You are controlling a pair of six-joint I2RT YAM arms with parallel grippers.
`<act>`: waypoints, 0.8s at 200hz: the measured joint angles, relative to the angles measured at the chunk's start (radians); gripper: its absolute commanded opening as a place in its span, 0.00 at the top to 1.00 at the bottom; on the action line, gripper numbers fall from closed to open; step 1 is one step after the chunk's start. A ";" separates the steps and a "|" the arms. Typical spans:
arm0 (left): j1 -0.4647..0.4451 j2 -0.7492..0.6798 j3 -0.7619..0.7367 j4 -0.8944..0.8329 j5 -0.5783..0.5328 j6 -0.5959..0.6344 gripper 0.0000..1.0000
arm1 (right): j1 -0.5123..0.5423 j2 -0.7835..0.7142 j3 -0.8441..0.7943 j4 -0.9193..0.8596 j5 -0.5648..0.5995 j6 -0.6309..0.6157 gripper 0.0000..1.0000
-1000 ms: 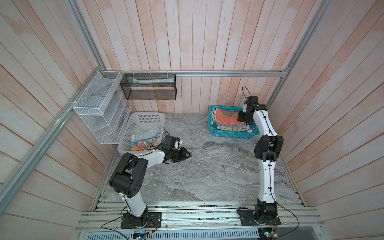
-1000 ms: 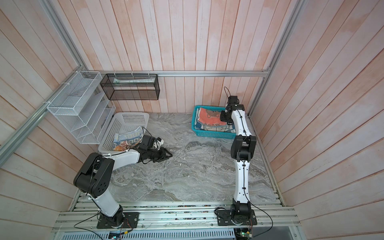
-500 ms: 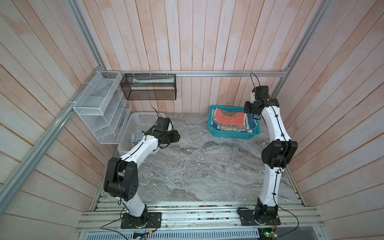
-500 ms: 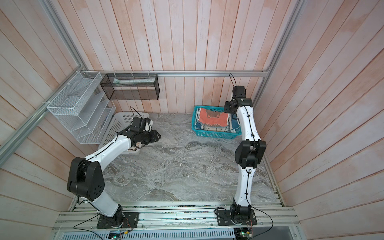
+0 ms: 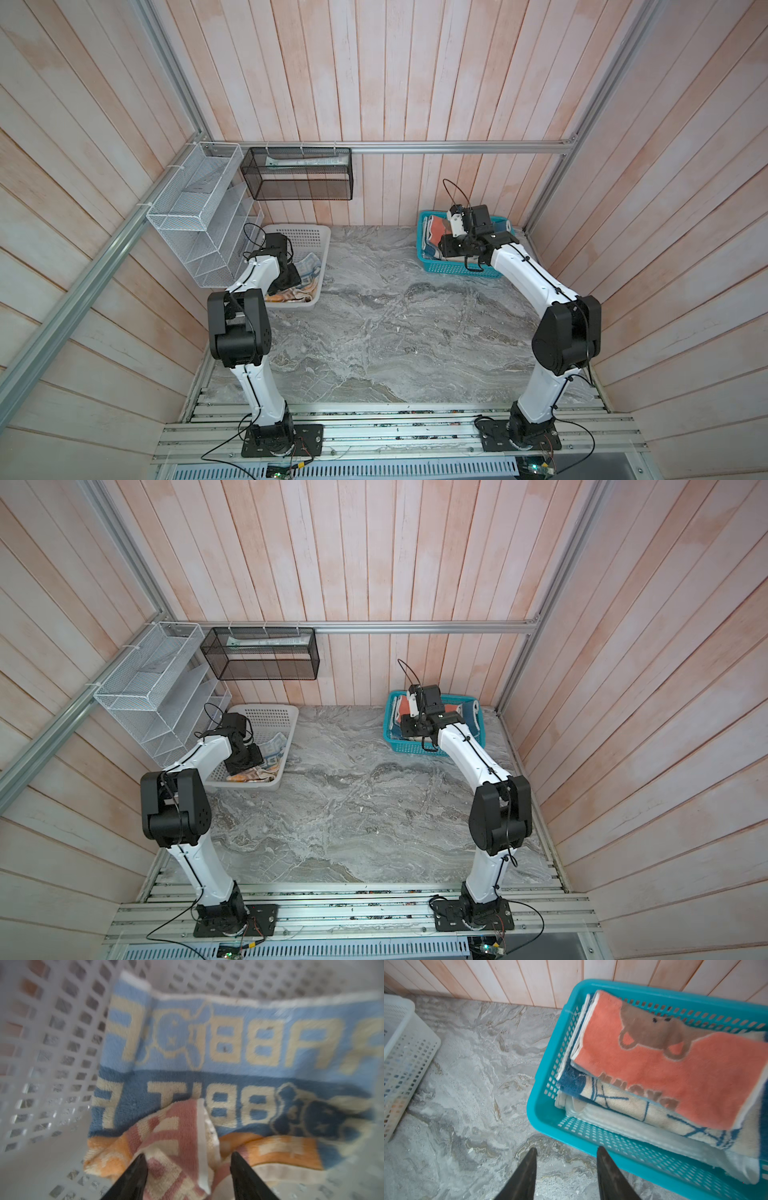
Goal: Fold and stack the towels
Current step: 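Open the right gripper over the stack and withdraw it, then grasp the blue-orange towel in the white basket with the left gripper and lift it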
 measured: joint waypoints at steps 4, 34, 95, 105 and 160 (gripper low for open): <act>0.000 0.008 -0.003 -0.001 0.000 0.001 0.33 | 0.000 0.000 -0.010 0.005 -0.003 0.003 0.52; -0.003 0.044 -0.006 -0.004 0.001 0.014 0.78 | -0.005 -0.013 -0.063 0.031 -0.027 0.020 0.52; -0.023 -0.075 0.041 -0.083 0.030 0.039 1.00 | -0.004 -0.171 -0.162 0.103 -0.064 0.068 0.53; -0.032 -0.122 0.087 -0.105 0.030 0.046 1.00 | -0.003 -0.203 -0.176 0.117 -0.069 0.077 0.53; -0.110 -0.364 0.322 -0.154 0.007 0.068 1.00 | 0.013 -0.322 -0.295 0.157 -0.100 0.128 0.53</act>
